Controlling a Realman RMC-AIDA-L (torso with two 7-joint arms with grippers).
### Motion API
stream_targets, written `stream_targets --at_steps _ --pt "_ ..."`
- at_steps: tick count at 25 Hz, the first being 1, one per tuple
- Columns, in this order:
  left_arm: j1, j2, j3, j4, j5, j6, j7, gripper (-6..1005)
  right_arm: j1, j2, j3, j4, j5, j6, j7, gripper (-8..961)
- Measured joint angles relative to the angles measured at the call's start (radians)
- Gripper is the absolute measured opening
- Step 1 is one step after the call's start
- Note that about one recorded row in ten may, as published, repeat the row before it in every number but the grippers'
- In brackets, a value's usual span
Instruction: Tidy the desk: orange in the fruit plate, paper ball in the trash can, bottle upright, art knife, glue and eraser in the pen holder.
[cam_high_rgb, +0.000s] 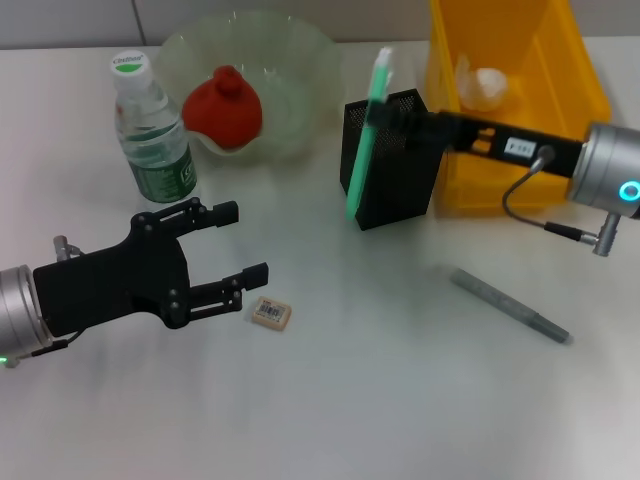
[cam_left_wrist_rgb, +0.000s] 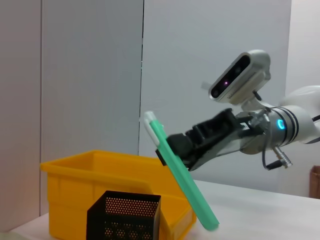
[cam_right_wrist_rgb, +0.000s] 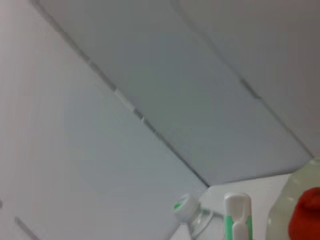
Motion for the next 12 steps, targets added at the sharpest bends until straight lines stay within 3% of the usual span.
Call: stream_targets --at_steps 12 --pt "0.008 -0.001 0.0 0.0 0.0 0.01 0.007 782 0.002 -0.001 0.105 0.027 0.0 0.078 0.076 180"
